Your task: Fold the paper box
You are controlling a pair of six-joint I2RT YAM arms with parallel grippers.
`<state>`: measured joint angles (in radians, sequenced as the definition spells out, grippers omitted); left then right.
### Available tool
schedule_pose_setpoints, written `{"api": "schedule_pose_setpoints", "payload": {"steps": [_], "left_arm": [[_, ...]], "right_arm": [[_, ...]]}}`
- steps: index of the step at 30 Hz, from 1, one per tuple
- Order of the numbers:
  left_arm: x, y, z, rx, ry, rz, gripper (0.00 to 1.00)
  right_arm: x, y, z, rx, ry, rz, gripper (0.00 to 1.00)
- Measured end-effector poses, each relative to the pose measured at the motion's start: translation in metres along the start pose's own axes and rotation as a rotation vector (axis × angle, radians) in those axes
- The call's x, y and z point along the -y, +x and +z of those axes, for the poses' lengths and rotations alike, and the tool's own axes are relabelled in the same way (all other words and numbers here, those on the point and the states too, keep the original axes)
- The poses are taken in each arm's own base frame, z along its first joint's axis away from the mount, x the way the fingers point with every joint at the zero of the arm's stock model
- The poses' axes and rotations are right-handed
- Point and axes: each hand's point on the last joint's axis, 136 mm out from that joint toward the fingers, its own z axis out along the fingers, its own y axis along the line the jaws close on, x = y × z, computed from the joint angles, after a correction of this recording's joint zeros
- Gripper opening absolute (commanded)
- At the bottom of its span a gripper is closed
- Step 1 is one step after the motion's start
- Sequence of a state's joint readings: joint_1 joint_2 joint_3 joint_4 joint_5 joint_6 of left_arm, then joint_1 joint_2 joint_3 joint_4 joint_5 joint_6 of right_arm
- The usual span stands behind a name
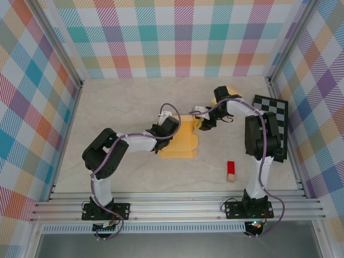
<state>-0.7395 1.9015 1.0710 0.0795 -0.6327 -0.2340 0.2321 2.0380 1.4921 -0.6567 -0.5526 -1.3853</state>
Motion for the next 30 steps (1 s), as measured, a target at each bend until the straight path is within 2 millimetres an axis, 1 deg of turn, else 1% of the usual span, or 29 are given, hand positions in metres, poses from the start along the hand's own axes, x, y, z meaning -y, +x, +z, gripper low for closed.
{"api": "schedule_pose_setpoints", "payload": {"steps": [3,6,9,11,13,18,20,21,23,24,27,30], "left_arm": [[0.000,-0.001,0.000,-0.007,-0.007,-0.007,0.00],[-0.001,-0.002,0.000,-0.015,-0.012,-0.019,0.00],[-0.002,-0.002,-0.001,-0.027,-0.024,-0.024,0.00],[-0.003,-0.001,-0.001,-0.037,-0.034,-0.032,0.00],[-0.004,0.000,0.000,-0.045,-0.044,-0.040,0.00],[-0.007,0.002,0.000,-0.056,-0.064,-0.058,0.00],[-0.009,0.003,0.000,-0.058,-0.071,-0.062,0.00],[-0.009,0.003,0.000,-0.059,-0.072,-0.067,0.00],[-0.009,0.003,0.000,-0.058,-0.073,-0.076,0.00],[-0.009,0.003,0.000,-0.059,-0.073,-0.079,0.00],[-0.009,0.004,-0.001,-0.059,-0.077,-0.079,0.00],[-0.010,0.004,-0.001,-0.059,-0.082,-0.082,0.00]], "right_arm": [[-0.004,-0.002,-0.001,0.008,-0.004,0.002,0.44],[-0.011,-0.003,-0.005,0.008,-0.004,0.003,0.47],[-0.014,-0.006,-0.009,0.010,0.003,0.000,0.47],[-0.017,-0.010,-0.012,0.013,0.008,0.000,0.47],[-0.019,-0.012,-0.014,0.015,0.014,0.002,0.44],[-0.020,-0.017,-0.009,0.020,0.026,0.042,0.38],[-0.018,-0.018,-0.006,0.021,0.038,0.072,0.36],[-0.018,-0.019,-0.004,0.023,0.044,0.095,0.34],[-0.016,-0.018,-0.002,0.028,0.056,0.154,0.26],[-0.014,-0.019,-0.002,0.032,0.062,0.191,0.25],[-0.011,-0.021,0.001,0.044,0.085,0.291,0.25],[-0.013,-0.023,0.005,0.056,0.106,0.370,0.26]]}}
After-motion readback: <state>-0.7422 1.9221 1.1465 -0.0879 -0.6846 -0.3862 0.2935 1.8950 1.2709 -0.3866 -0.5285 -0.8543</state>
